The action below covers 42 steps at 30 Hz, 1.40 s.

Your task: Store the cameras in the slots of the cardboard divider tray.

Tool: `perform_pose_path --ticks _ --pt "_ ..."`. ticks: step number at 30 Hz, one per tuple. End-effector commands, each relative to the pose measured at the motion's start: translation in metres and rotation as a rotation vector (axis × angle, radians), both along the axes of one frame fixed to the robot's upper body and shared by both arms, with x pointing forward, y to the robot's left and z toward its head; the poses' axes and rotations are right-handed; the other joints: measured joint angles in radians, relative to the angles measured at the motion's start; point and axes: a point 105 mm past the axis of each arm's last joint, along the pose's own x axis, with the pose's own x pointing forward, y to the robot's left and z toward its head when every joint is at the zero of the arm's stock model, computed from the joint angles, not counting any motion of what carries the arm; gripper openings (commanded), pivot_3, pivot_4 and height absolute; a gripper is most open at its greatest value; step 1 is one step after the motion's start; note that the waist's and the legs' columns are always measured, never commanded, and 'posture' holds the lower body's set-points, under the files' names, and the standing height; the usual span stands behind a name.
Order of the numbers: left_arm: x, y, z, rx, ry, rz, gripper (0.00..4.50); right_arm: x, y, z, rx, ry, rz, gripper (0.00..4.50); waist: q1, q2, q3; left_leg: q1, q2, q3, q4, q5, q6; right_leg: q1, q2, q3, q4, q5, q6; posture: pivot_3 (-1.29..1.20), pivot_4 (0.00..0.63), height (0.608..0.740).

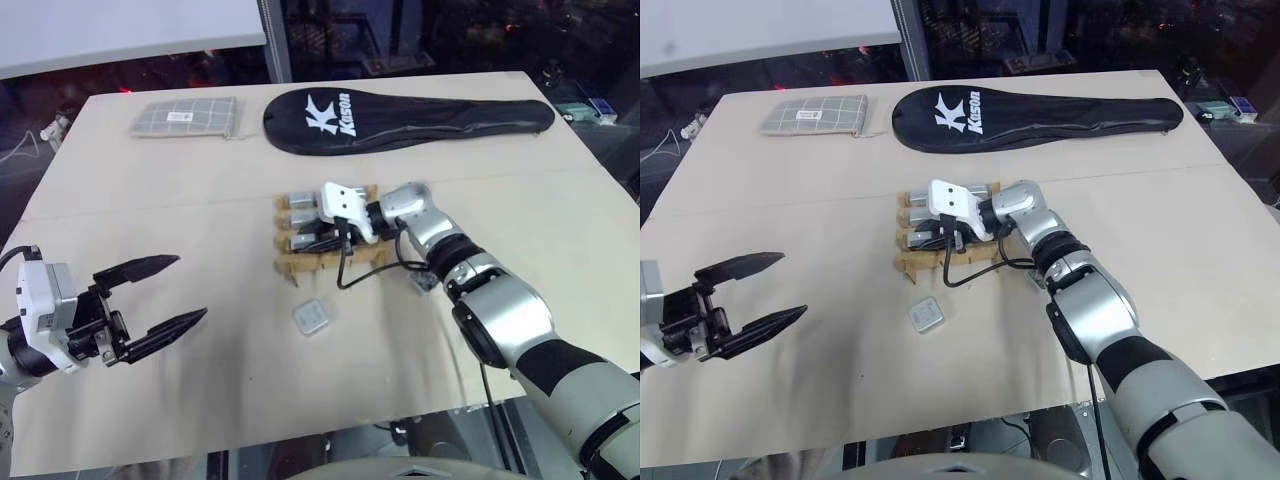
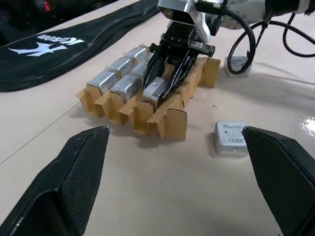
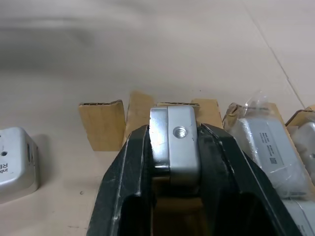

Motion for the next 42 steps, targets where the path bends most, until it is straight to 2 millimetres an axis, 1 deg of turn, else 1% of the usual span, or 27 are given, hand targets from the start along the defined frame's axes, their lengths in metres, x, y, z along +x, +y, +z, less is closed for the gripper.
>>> perform_pose_path --ticks 1,2,3,4,6,8,10,11,13,16,19,22,24,26,28,31,33,37,42 --pt "-0.001 -0.003 0.008 0.007 -0.043 -0.008 4.5 0.001 0.005 0.018 0.052 -0.043 0.015 3.17 -0.001 0.0 0.0 0.0 0.0 0.0 0.0 0.0 0.0 0.0 0.0 0.0 0.0 0.0 0.0 0.0 0.15 0.74" --pt "0.0 -0.003 0.008 0.006 -0.043 -0.008 4.5 0.002 0.006 0.023 0.073 -0.062 0.013 3.84 -0.001 0.0 0.0 0.0 0.0 0.0 0.0 0.0 0.0 0.0 0.0 0.0 0.0 0.0 0.0 0.0 0.15 0.74" --pt "0.0 -0.004 0.008 0.005 -0.043 -0.009 4.5 0.002 0.006 0.027 0.085 -0.075 0.013 4.14 -0.001 0.0 0.0 0.0 0.0 0.0 0.0 0.0 0.0 0.0 0.0 0.0 0.0 0.0 0.0 0.0 0.15 0.74" --pt "0.0 -0.004 0.008 0.005 -0.043 -0.01 4.5 0.001 0.006 0.036 0.115 -0.078 0.031 4.46 -0.001 0.0 0.0 0.0 0.0 0.0 0.0 0.0 0.0 0.0 0.0 0.0 0.0 0.0 0.0 0.0 0.15 0.74" --pt "0.001 -0.003 0.008 0.005 -0.043 -0.01 4.5 -0.004 0.003 0.056 0.182 -0.075 0.07 4.46 0.0 0.0 0.001 0.0 0.0 0.0 0.0 0.0 0.0 0.0 0.0 0.0 0.0 0.0 0.0 0.0 0.15 0.74" --pt "0.001 -0.003 0.007 0.004 -0.041 -0.011 4.5 -0.008 -0.004 0.068 0.213 -0.09 0.093 4.46 0.0 0.0 0.0 0.0 0.0 -0.001 0.0 0.0 0.0 0.0 0.0 0.0 0.0 0.001 0.001 0.0 0.15 0.74" --pt "0.001 -0.004 0.007 0.004 -0.039 -0.014 4.5 -0.013 -0.013 0.076 0.233 -0.114 0.1 4.46 0.002 0.0 0.0 0.0 0.0 -0.001 0.0 0.0 0.0 0.0 0.0 -0.001 0.0 0.001 0.003 0.0 0.15 0.74" --pt "0.002 -0.005 0.006 0.003 -0.039 -0.019 4.5 -0.015 -0.022 0.081 0.26 -0.127 0.079 4.46 0.006 0.0 0.0 0.0 0.0 -0.002 0.0 0.0 0.0 0.0 0.0 -0.002 0.0 0.002 0.003 0.0 0.15 0.74" --pt "0.003 -0.008 0.006 0.0 -0.039 -0.032 4.5 -0.021 -0.046 0.082 0.293 -0.146 0.008 4.46 0.01 -0.001 0.0 -0.001 0.0 -0.005 0.0 0.0 0.0 0.001 -0.001 -0.004 -0.001 0.001 0.003 0.0 0.15 0.74" --pt "0.004 -0.012 0.005 -0.006 -0.034 -0.047 4.5 -0.032 -0.078 0.074 0.334 -0.112 -0.139 4.46 0.02 0.0 0.0 -0.002 -0.003 -0.008 0.0 0.0 0.0 0.002 -0.005 -0.009 -0.001 0.001 0.003 0.0 0.15 0.74" --pt "0.006 -0.014 0.002 -0.008 -0.017 -0.074 4.5 -0.042 -0.113 0.06 0.371 -0.098 -0.407 4.46 0.024 0.0 0.0 -0.003 -0.004 -0.008 0.0 0.0 0.0 0.002 -0.006 -0.009 -0.001 0.001 0.002 0.0 0.15 0.74" --pt "0.01 -0.014 0.002 -0.004 -0.006 -0.099 4.5 -0.056 -0.139 0.042 0.351 -0.064 -0.617 4.46 0.027 0.0 0.0 -0.001 -0.004 -0.007 0.0 0.0 0.0 0.003 -0.004 -0.008 0.0 -0.001 0.001 0.0 0.15 0.74" --pt "0.014 -0.015 0.003 -0.009 -0.005 -0.114 4.5 -0.056 -0.159 0.029 0.311 -0.071 -0.782 4.46 0.027 -0.001 0.0 0.0 -0.004 -0.007 0.0 0.0 0.0 0.004 -0.001 -0.008 0.0 -0.002 0.0 0.0 0.15 0.74" --pt "0.019 -0.015 0.001 -0.006 0.002 -0.133 4.5 -0.062 -0.176 0.014 0.268 -0.069 -0.898 4.46 0.028 -0.001 0.0 0.002 -0.004 -0.006 0.001 0.0 0.0 0.005 0.0 -0.006 0.0 -0.004 0.003 0.0 0.15 0.74" --pt "0.024 -0.016 0.001 -0.007 0.006 -0.15 4.5 -0.064 -0.19 -0.001 0.26 -0.053 -1.011 4.46 0.029 -0.001 -0.001 0.004 -0.003 -0.006 0.001 0.001 0.0 0.006 0.001 -0.006 0.0 -0.004 0.003 0.0 0.15 0.74" --pt "0.029 -0.019 0.001 -0.008 0.006 -0.173 4.5 -0.071 -0.196 -0.027 0.244 0.007 -1.077 4.46 0.026 -0.001 -0.001 0.003 -0.003 -0.005 0.001 0.001 0.0 0.006 0.002 -0.005 0.0 -0.004 0.003 0.0 0.15 0.74" --pt "0.032 -0.02 0.001 -0.005 0.006 -0.185 4.5 -0.079 -0.192 -0.039 0.229 0.042 -1.066 4.46 0.026 -0.001 -0.001 0.003 -0.003 -0.004 0.001 0.001 0.0 0.006 0.002 -0.004 0.0 -0.004 0.003 0.0 0.15 0.74" --pt "0.032 -0.02 0.001 -0.003 0.009 -0.193 4.5 -0.087 -0.187 -0.046 0.249 0.078 -1.074 4.46 0.024 -0.002 -0.001 0.003 -0.002 -0.004 0.001 0.001 0.0 0.006 0.003 -0.004 0.0 -0.004 0.003 0.0 0.15 0.74" --pt "0.032 -0.021 0.001 0.001 0.012 -0.198 4.5 -0.088 -0.178 -0.047 0.268 0.088 -1.038 4.46 0.028 -0.002 -0.001 0.003 -0.002 -0.004 0.002 0.001 0.0 0.006 0.003 -0.004 0.0 -0.004 0.003 0.0 0.15 0.74"
